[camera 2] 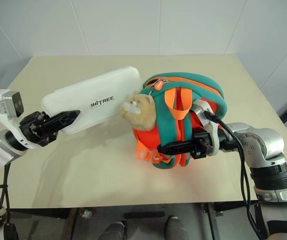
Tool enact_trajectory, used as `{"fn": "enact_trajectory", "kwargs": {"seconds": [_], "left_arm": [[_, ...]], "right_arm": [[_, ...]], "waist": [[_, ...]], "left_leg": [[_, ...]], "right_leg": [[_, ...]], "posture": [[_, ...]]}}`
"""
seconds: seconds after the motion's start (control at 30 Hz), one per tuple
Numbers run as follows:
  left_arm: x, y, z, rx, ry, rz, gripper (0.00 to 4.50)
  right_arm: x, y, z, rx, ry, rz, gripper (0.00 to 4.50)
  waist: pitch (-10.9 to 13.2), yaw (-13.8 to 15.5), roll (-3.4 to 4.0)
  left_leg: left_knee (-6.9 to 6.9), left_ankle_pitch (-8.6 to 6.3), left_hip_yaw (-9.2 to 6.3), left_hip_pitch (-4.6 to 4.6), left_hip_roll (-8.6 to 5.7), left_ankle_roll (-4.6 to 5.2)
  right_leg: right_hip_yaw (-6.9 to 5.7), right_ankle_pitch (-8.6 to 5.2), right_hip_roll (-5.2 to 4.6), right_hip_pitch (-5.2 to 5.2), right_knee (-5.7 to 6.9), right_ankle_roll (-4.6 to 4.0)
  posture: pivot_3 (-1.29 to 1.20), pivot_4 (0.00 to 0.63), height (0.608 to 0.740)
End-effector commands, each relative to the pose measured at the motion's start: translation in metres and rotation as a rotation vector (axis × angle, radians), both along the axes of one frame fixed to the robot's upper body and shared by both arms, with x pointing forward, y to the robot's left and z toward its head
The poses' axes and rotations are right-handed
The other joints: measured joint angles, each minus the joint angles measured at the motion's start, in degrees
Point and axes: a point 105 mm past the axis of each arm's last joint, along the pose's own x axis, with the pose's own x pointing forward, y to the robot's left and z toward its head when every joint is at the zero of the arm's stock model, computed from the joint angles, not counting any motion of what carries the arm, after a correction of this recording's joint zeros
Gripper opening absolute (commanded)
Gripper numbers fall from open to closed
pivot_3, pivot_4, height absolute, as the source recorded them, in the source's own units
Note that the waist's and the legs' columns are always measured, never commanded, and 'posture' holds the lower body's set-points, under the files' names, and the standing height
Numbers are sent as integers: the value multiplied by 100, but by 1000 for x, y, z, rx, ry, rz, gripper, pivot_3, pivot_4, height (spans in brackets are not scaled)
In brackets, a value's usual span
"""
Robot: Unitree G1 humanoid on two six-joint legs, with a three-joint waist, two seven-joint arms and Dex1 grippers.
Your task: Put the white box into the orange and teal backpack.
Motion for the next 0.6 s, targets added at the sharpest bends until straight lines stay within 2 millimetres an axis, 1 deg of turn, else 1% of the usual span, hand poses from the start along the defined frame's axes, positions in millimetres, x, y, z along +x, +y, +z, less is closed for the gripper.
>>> {"fn": "enact_trajectory", "kwargs": {"seconds": [0.03,0.2,0.33,0.43,0.5,0.53,0.6], "left_arm": [[-7,-12,4,61,-51,-91,1332],[1,-14,1,118,-91,-97,1332],[8,-21,-8,230,-66,-153,1332],[33,-30,-10,383,-92,-106,1332],[51,-40,-5,477,-134,-59,1332],[56,-54,7,481,-185,-88,1332],[59,-74,22,490,-261,-141,1332]], "right_arm": [[-8,1,3,-5,-16,32,13],[-11,0,3,-7,-14,35,13],[-14,1,4,-7,-11,45,13],[-16,3,4,-2,-12,57,13],[-17,4,4,1,-13,59,13],[-17,5,3,3,-12,62,13],[-17,7,2,5,-12,65,13]], "waist": [[0,0,0],[0,0,0],[0,5,0],[0,15,0],[0,41,-1],[0,38,-1],[0,57,-1]], "left_leg": [[0,0,0,-1,0,0],[-1,0,0,-2,0,0],[-1,0,-1,-3,0,0],[1,0,-1,-2,-1,0],[5,2,-4,-2,-2,0],[8,4,-6,-3,-4,1],[9,5,-6,-5,-9,3]], "right_leg": [[0,0,0,0,0,0],[-1,0,0,-1,-1,0],[-1,-1,0,-1,-2,0],[-2,0,0,0,1,1],[-6,1,0,5,1,3],[-7,3,0,7,1,6],[-6,6,-2,10,-3,12]], "posture": [[0,150,740],[0,150,740],[0,150,740],[0,150,740],[0,150,740],[0,150,740],[0,150,740]]}}
